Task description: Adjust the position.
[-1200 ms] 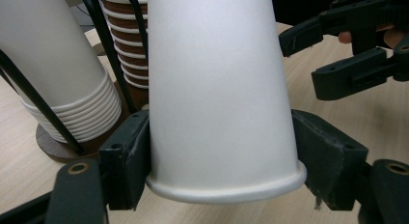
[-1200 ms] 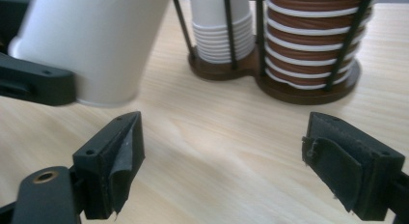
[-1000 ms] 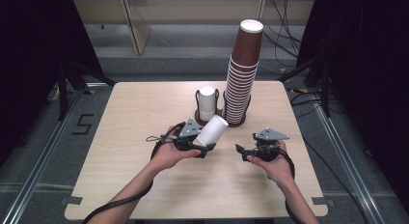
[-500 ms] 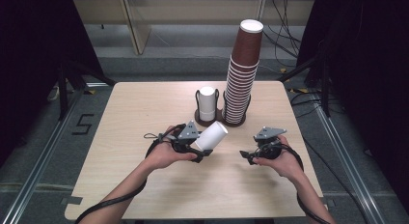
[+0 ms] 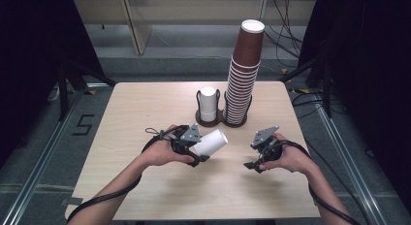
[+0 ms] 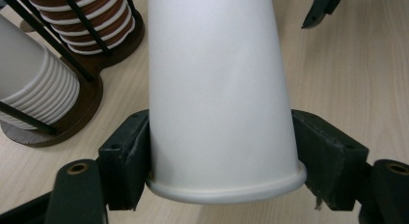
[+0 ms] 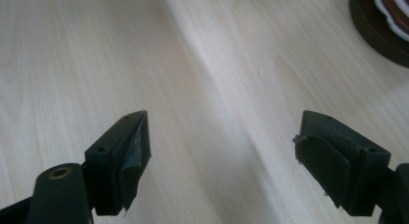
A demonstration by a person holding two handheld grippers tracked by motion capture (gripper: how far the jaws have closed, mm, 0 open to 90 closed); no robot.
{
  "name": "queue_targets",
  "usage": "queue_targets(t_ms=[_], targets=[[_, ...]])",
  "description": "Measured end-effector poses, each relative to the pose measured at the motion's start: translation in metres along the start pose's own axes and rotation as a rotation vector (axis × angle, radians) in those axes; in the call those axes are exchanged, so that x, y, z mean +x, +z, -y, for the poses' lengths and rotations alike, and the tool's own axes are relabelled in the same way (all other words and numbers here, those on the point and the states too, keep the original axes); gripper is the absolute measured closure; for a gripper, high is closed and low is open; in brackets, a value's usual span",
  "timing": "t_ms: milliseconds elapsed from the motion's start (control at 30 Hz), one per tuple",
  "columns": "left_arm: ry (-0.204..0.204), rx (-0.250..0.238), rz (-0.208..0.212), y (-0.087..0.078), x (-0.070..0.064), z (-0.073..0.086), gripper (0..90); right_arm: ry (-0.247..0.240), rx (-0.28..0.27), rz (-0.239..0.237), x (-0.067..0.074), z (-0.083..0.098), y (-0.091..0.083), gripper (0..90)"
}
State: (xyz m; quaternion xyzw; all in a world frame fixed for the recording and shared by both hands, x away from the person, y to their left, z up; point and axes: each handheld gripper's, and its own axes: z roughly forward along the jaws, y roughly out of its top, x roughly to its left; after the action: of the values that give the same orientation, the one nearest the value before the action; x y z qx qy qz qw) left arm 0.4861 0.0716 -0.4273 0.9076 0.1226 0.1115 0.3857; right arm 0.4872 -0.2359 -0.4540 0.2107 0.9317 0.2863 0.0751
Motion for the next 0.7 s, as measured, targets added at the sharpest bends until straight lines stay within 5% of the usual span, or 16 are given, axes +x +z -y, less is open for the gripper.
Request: queue_targets(t_ms=[67,133,200,433,500,533,700], targets=[[0.05,0.05,0.013,-0.003,0.003,-0.002,26.5,-0.05,0.007,-0.04,-0.001,-0.002,0.002,20.3],[0.041,0.048,0.015,-0.003,0.001,-0.003,26.6,-0.049,0.016,-0.046,0.0,-0.002,0.001,20.3],[0.076,0.087,0.032,-0.004,0.002,-0.005,26.6,-0.061,0.022,-0.07,-0.001,-0.004,0.001,20.3],[0.089,0.118,0.052,-0.005,0.0,-0.008,26.6,-0.128,0.044,-0.124,-0.006,-0.006,0.004,20.3],[0.1,0.13,0.057,-0.005,0.0,-0.009,26.6,-0.096,0.063,-0.129,-0.005,-0.005,0.003,20.3],[0.092,0.126,0.06,-0.004,-0.001,-0.01,26.6,-0.132,0.066,-0.142,-0.008,-0.006,0.005,20.4],[0.11,0.155,0.081,-0.006,-0.001,-0.012,26.6,-0.161,0.078,-0.153,-0.009,-0.01,0.007,20.5]])
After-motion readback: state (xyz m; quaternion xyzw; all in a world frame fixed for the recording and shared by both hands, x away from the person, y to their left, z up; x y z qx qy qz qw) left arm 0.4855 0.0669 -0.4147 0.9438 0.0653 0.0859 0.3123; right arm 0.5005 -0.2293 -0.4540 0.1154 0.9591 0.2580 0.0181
